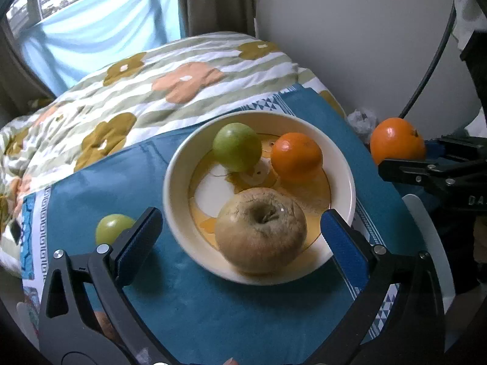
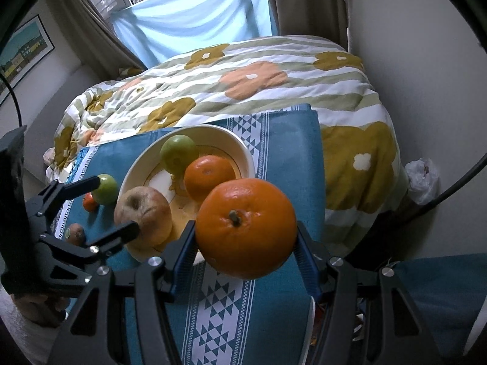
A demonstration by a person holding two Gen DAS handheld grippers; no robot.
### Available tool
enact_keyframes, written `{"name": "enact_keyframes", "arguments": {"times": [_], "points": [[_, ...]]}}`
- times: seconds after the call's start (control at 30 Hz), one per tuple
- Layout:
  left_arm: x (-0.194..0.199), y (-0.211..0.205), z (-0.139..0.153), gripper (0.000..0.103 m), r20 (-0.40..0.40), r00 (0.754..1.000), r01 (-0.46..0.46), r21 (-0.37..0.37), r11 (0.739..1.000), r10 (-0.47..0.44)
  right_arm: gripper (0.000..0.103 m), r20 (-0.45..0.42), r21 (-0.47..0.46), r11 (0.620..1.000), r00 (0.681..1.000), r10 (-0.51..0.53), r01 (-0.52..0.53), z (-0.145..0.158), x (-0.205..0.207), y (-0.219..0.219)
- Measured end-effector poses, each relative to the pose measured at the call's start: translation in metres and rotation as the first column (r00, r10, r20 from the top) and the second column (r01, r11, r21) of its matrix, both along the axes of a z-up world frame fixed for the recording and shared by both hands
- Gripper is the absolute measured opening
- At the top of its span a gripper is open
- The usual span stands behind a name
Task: Organize fruits
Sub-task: 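Release the brown apple into the bowl with the left tool while the right tool releases the orange there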
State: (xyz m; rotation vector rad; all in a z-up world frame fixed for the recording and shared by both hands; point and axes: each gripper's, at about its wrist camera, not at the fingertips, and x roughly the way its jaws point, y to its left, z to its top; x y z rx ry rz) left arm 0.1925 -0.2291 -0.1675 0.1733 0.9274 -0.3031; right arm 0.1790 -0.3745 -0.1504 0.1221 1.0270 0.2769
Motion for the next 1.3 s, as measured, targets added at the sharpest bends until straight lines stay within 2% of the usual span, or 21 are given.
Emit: {"name": "enact_keyframes", "arguments": {"times": [0.4,0.6,1.0,1.13,1.17,1.2,1.23,1.27,1.3], "points": [[-0.029,0.05,0.026,0.103,0.002,0.993,-0.116,-0.017,0.993,0.116,0.056,0.025,-0.012,0.995,0.995,0.1,-0.099,0.009,0.002,0.023],[-0.039,0.067,0.033,0.103,0.008,0.986,-0.168,-0.013,0.986,0.169,0.056,0.022,-0.043,0.982,0.983,0.184,-0.183,-0.004,0.007,0.04],[-0.045,0.083,0.01,0.103,-0.052,0.967,-0.25,-0.04,0.967,0.248,0.057,0.026,-0.139,0.948,0.956,0.292,-0.286,-0.036,0.012,0.067],[-0.047,0.083,0.006,0.103,-0.064,0.965,-0.259,-0.045,0.965,0.256,0.057,0.022,-0.131,0.94,0.947,0.32,-0.314,-0.042,0.012,0.064],[-0.048,0.084,0.006,0.103,-0.065,0.964,-0.262,-0.041,0.964,0.259,0.064,0.052,-0.121,0.943,0.947,0.317,-0.309,-0.04,0.009,0.061],[-0.048,0.084,0.006,0.103,-0.066,0.963,-0.263,-0.039,0.964,0.261,0.084,0.075,-0.114,0.945,0.946,0.315,-0.305,-0.038,0.008,0.059],[-0.049,0.084,0.005,0.103,-0.068,0.963,-0.265,-0.038,0.963,0.262,0.095,0.101,-0.108,0.948,0.945,0.31,-0.3,-0.034,0.007,0.056],[-0.05,0.084,0.006,0.103,-0.069,0.962,-0.267,-0.037,0.963,0.264,0.103,0.113,-0.107,0.949,0.944,0.309,-0.297,-0.033,0.006,0.055],[-0.051,0.085,0.006,0.103,-0.069,0.961,-0.27,-0.035,0.962,0.267,0.103,0.12,-0.104,0.949,0.944,0.309,-0.297,-0.032,0.005,0.054]]}}
